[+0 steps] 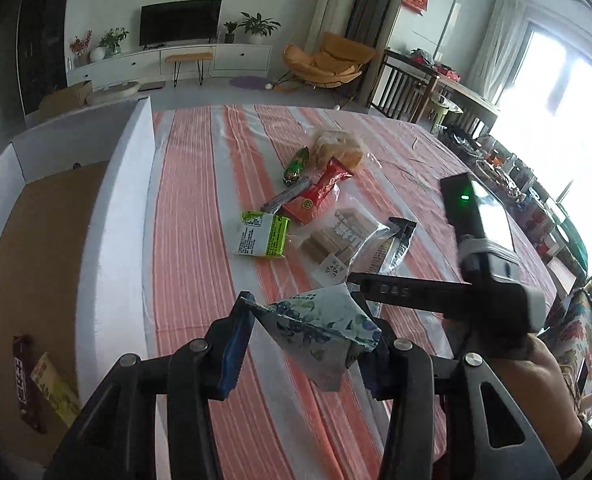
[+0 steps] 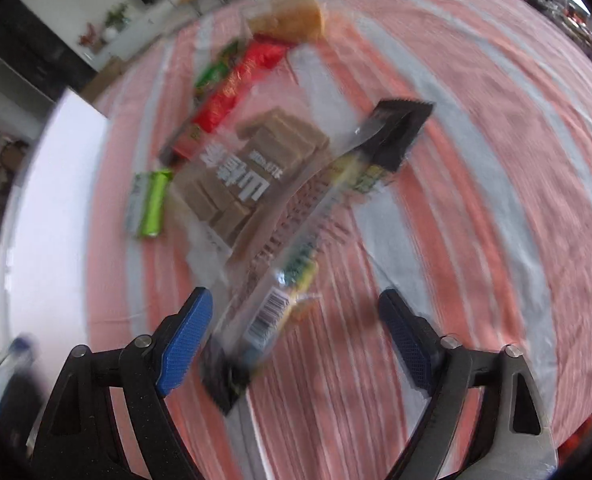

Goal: Organize snacks
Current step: 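Grasp the white blue-print pouch with the left tool while the right tool grasps the clear stick snack, then carry both snacks over the white bin and open both tools to drop them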

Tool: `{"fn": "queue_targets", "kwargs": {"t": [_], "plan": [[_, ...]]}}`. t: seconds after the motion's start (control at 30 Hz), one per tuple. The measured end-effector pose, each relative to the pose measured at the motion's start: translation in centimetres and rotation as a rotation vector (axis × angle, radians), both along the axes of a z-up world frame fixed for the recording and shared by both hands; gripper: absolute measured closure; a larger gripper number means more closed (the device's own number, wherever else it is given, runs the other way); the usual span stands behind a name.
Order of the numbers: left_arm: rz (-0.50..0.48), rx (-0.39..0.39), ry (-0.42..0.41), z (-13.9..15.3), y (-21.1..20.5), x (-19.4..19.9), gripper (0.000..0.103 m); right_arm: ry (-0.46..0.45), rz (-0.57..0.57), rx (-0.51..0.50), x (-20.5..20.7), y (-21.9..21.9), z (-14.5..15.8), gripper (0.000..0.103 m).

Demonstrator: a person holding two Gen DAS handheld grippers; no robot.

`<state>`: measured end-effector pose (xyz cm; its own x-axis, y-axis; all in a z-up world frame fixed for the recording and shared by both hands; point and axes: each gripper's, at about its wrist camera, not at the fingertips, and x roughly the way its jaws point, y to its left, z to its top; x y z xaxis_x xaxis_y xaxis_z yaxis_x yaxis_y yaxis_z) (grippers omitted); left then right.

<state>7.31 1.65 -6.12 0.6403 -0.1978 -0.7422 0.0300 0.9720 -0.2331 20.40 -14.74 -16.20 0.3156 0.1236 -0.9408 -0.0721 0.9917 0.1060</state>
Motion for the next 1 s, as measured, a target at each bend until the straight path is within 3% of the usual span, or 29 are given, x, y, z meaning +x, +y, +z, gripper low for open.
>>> {"fn": "queue_targets", "kwargs": {"t": [0.1,0.2,0.3,0.43,0.7,0.87,1.0], "plan": [[0.003,0.000,-0.014,0.8,1.2,-1.3,0.056,-0.017,0.058,-0.112,-1.2,2.3,-0.6,0.022],[0.011,-0.014,-0.012,0.8,2.1,-2.0,0.056,-0.040,0.040,-0.148,-2.7,2.1,0.0,0.068],[-0.003,-0.039,0.002,0.6,2.2,-2.2,0.056,-0.030,-0.008,-0.035,-4.3,-0.3,0.5,0.078],[-0.021,-0.053,-0.014,1.0,1.6,-3.1,0.056,-0.020,-0.140,0.323,-7.0,-5.5,1.0,0.082],[-0.034,-0.099,-0.024,2.1,1.5,-3.7,0.056,-0.081,-0.237,0.751,-10.1,-11.8,1.1,0.084],[-0.002,-0.103,-0.072,4.2,3.2,-4.7,0.056,-0.164,-0.211,0.896,-12.3,-13.1,2.8,0.084],[0.045,-0.107,-0.101,5.3,5.4,-5.5,0.056,-0.206,-0.167,0.882,-13.0,-12.4,5.2,0.084]]}}
